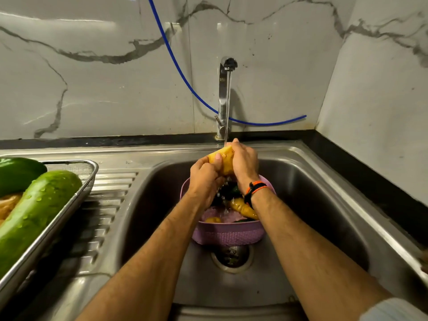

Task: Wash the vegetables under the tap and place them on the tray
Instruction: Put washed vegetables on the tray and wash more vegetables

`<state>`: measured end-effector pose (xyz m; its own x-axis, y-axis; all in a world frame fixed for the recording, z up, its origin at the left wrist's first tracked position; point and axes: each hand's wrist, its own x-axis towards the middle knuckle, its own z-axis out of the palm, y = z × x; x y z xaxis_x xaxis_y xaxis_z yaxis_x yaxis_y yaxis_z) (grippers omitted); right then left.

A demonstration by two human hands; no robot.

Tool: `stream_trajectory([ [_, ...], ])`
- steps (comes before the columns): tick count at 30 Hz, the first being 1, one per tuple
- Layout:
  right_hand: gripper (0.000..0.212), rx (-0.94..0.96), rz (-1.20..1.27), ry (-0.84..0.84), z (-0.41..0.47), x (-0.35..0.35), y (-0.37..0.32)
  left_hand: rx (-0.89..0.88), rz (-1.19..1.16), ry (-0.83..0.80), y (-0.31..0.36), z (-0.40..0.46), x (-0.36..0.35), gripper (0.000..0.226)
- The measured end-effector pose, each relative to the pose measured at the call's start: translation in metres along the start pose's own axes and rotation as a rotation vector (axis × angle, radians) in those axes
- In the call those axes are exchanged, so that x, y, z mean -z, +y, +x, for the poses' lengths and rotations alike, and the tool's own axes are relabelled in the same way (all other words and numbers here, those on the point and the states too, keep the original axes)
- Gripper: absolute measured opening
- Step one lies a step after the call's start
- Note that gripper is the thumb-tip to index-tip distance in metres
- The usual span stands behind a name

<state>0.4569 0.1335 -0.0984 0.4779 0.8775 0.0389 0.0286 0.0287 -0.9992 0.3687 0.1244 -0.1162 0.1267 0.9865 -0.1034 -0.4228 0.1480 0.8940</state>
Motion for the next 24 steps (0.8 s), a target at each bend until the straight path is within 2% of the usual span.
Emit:
stream_trajectory([
  [4, 0.032, 0.037, -0.007, -0.029, -0.002, -0.005, 0.003, -0.036, 0.023, 0.006, -0.005, -0.002, -0.005, 0.037],
  [8, 0.036, -0.052, 0.007, -0.088, -0.001, -0.007, 0.001, -0.025, -0.004, 0.074, -0.003, 0.004, 0.006, 0.045],
  [11, 0.036, -0.104, -0.021, -0.082, -0.002, -0.007, 0.000, -0.016, -0.020, 0.048, -0.004, 0.002, 0.005, 0.044],
  [13, 0.032, -0.068, -0.013, -0.051, -0.002, -0.007, 0.000, -0.039, -0.029, 0.033, -0.006, 0.001, 0.000, 0.042],
  [17, 0.038, 0.007, 0.018, 0.000, -0.004, -0.006, 0.001, -0.080, -0.007, 0.021, -0.010, 0.001, -0.007, 0.045],
  [21, 0.040, -0.037, -0.096, -0.066, -0.005, -0.010, 0.000, -0.080, 0.025, 0.072, -0.010, 0.001, 0.001, 0.036],
  [24, 0.040, -0.120, -0.053, -0.135, 0.000, -0.010, -0.004, -0.062, -0.033, 0.042, -0.003, 0.001, 0.005, 0.032],
])
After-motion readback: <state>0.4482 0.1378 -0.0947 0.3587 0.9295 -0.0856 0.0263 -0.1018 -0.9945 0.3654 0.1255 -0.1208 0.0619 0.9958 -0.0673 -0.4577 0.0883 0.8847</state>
